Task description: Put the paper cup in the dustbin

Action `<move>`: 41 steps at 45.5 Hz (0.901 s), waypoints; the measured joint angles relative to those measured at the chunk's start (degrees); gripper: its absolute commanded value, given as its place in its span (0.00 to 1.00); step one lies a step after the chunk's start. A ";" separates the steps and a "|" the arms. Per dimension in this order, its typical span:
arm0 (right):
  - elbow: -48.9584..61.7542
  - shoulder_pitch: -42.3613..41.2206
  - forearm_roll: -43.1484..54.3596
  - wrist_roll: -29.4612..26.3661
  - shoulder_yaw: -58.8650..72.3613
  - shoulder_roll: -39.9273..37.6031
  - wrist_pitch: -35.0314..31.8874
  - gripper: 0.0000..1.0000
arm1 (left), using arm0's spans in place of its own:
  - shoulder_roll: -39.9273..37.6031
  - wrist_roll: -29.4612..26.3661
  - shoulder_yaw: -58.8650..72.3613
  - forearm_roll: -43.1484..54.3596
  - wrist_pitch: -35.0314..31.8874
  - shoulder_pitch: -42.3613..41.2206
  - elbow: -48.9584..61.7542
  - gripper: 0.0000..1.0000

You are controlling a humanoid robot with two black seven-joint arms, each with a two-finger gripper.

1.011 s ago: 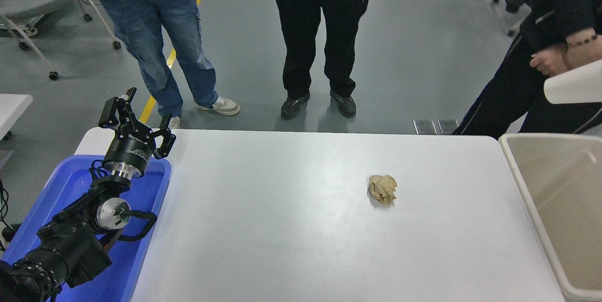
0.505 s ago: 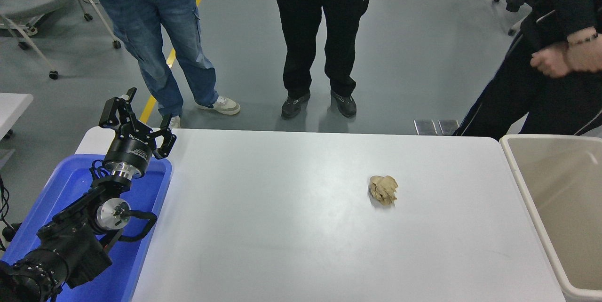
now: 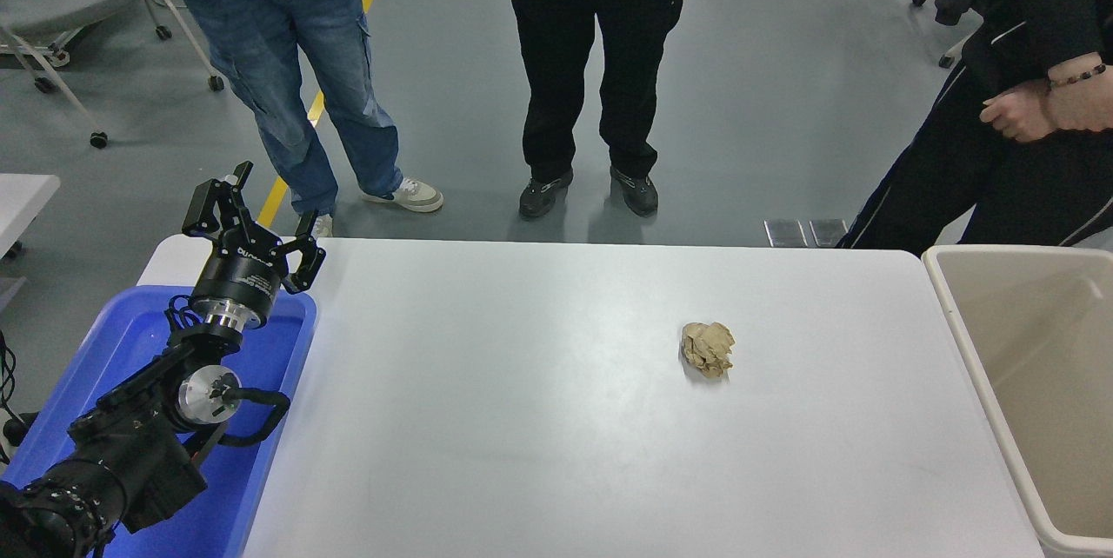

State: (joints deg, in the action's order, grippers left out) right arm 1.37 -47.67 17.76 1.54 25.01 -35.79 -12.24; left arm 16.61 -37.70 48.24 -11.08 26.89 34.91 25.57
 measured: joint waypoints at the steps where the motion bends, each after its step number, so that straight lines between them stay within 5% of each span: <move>1: 0.10 0.41 -0.11 -0.16 -0.17 0.45 0.25 0.00 | 0.00 0.00 0.00 0.01 0.00 0.00 0.00 1.00; 38: 1.27 8.19 -1.46 -1.78 -4.65 8.14 5.05 0.00 | 0.00 0.00 0.00 0.00 0.00 -0.01 -0.01 1.00; 39: 1.27 8.22 -1.46 -1.79 -4.74 8.18 5.07 0.02 | 0.00 0.00 0.00 0.00 0.00 -0.01 -0.01 1.00; 41: 1.27 8.25 -1.46 -1.79 -4.96 8.26 5.19 0.30 | 0.00 0.00 0.00 0.00 0.00 -0.01 -0.02 1.00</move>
State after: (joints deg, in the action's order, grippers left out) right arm 2.64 -39.42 16.30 -0.25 20.05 -27.52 -7.05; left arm 16.61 -37.70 48.25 -11.08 26.89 34.91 25.56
